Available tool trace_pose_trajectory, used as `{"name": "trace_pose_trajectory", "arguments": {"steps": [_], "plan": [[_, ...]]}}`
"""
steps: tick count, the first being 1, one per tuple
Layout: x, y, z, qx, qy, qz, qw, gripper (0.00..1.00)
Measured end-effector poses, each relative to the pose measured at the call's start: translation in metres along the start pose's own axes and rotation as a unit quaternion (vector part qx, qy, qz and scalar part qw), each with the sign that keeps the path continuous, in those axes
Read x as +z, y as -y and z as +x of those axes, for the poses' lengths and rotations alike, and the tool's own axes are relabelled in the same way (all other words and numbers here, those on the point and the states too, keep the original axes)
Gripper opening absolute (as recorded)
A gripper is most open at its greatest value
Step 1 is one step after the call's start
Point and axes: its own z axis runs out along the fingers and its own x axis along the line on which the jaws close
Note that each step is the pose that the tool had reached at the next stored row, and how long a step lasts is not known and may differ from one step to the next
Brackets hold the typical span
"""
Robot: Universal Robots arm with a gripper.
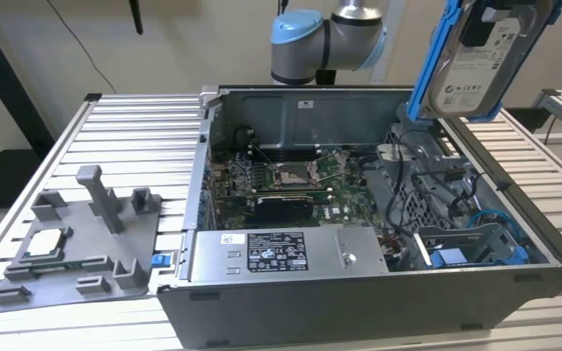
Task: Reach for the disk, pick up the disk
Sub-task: 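Pick up the disk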
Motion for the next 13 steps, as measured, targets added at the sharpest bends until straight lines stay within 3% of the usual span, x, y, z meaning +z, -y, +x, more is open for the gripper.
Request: {"name": "trace_pose_trajectory", "arguments": {"steps": [7,13], "plan": [[-0.0002,-0.0010,0.0167,0.000,0.0001,0.0000,1.0000,0.00],[-0.0002,-0.0015,0.0256,0.000,0.0001,0.0000,1.0000,0.00]]}}
